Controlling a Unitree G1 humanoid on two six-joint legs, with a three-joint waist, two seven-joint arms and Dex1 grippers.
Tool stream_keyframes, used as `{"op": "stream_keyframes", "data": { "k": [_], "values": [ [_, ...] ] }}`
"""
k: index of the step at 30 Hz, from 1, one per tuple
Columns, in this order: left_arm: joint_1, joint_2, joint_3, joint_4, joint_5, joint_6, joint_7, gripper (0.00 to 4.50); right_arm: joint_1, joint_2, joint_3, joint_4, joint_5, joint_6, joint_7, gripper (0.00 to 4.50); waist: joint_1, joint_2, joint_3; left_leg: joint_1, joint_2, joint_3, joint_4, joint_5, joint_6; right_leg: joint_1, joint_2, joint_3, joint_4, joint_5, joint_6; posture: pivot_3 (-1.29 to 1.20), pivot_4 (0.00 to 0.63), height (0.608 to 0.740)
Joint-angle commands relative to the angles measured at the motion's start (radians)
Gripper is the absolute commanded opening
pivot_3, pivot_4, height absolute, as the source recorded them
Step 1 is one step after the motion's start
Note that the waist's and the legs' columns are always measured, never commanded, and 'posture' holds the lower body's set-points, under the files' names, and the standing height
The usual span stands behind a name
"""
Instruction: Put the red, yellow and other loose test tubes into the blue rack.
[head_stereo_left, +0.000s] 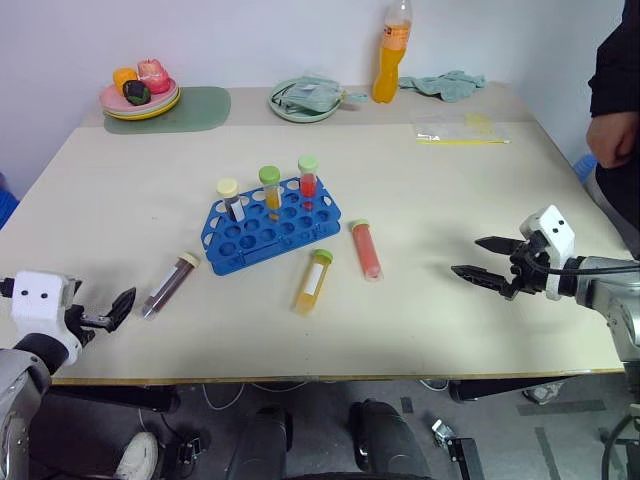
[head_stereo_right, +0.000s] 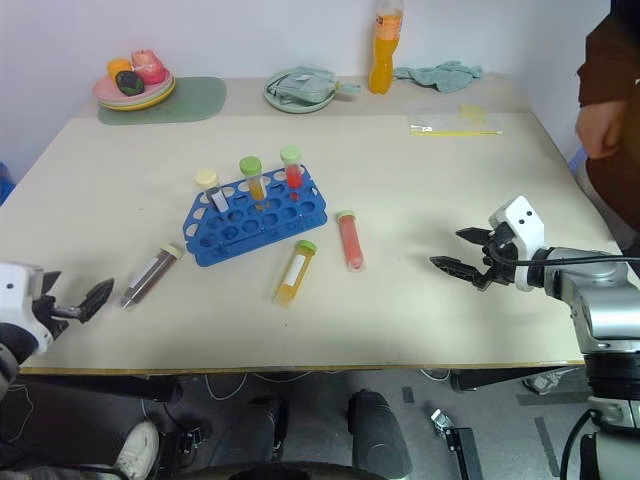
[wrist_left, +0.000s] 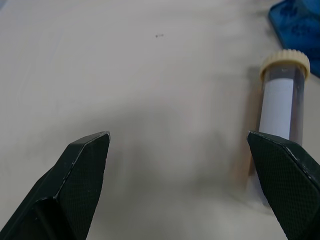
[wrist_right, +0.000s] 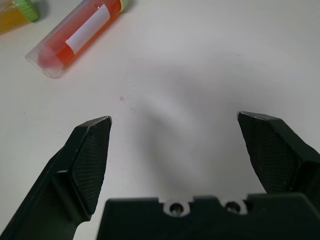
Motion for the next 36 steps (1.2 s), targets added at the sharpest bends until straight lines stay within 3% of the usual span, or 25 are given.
{"op": "stream_keyframes", "data": {
  "k": [1,7,12,17,20,22,25,28,32,36],
  "values": [
    [-0.007,0.001,0.023,-0.024,-0.001,-0.028,0.005,4.50,-0.034,-0.004,-0.011,-0.029,0.015,0.002,-0.004,4.46,0.001,0.000,0.000,0.000,0.000,0.000,0.000,0.000,0.000,0.000,0.000,0.000,0.000,0.000,0.000,0.00,0.150,0.740],
    [-0.010,-0.023,0.008,-0.044,-0.004,-0.031,0.017,4.50,-0.056,0.015,-0.008,-0.067,0.041,0.052,-0.026,4.46,0.001,0.000,0.000,0.000,0.000,0.000,0.000,0.000,0.000,0.000,0.000,0.000,0.000,0.000,0.000,0.00,0.150,0.740],
    [-0.015,-0.027,-0.021,-0.096,-0.023,-0.037,-0.007,4.50,-0.095,0.031,0.003,-0.157,0.075,0.214,-0.102,4.46,0.001,0.000,0.000,0.000,0.000,0.000,0.000,0.000,0.000,0.000,0.000,0.000,0.000,0.000,0.000,0.00,0.150,0.740],
    [-0.020,-0.019,-0.132,-0.216,-0.074,-0.028,-0.077,4.50,-0.239,0.025,0.083,-0.325,0.153,0.608,-0.192,4.46,0.001,0.001,0.000,-0.001,0.000,0.000,0.000,0.000,0.000,-0.002,0.000,0.000,0.000,0.000,-0.001,0.00,0.150,0.740],
    [-0.019,-0.006,-0.227,-0.235,-0.058,-0.048,-0.122,4.50,-0.351,0.074,0.123,-0.405,0.190,0.832,-0.273,4.46,0.001,0.001,0.000,-0.001,0.000,0.000,0.000,0.000,0.000,-0.002,0.000,0.001,0.000,-0.001,-0.002,0.00,0.150,0.740],
    [-0.046,-0.011,-0.295,-0.219,-0.049,-0.061,-0.142,4.50,-0.467,0.168,0.140,-0.412,0.226,1.006,-0.357,4.46,0.000,0.001,0.000,-0.002,0.000,0.000,0.000,0.000,0.000,-0.002,0.000,0.000,0.000,-0.001,-0.003,0.00,0.150,0.740],
    [-0.092,-0.024,-0.346,-0.176,-0.038,-0.080,-0.146,4.50,-0.556,0.251,0.184,-0.309,0.325,1.058,-0.546,4.46,0.000,0.001,0.000,-0.003,0.000,0.000,0.000,0.000,0.000,-0.004,0.000,0.000,0.000,-0.001,-0.003,0.00,0.150,0.740],
    [-0.130,-0.041,-0.387,-0.157,-0.033,-0.084,-0.135,4.50,-0.652,0.278,0.219,-0.072,0.484,1.058,-0.813,4.46,0.004,0.000,0.000,-0.004,0.000,-0.001,0.000,0.000,0.000,-0.003,0.000,0.000,0.000,0.000,-0.002,0.00,0.150,0.740],
    [-0.118,-0.056,-0.423,-0.171,-0.026,-0.103,-0.135,4.50,-0.896,0.374,0.233,0.375,0.700,1.058,-1.175,4.46,-0.006,0.001,0.000,-0.006,-0.002,0.002,0.000,0.000,0.000,-0.006,-0.002,0.002,0.000,0.000,-0.001,0.00,0.150,0.740],
    [-0.081,-0.059,-0.428,-0.186,-0.012,-0.118,-0.132,4.50,-1.004,0.452,0.228,0.560,0.807,1.058,-1.418,4.46,-0.023,0.001,0.000,-0.006,0.003,0.003,-0.003,0.000,0.000,-0.010,0.002,0.003,0.002,0.000,-0.002,0.00,0.150,0.740]
  ]
}}
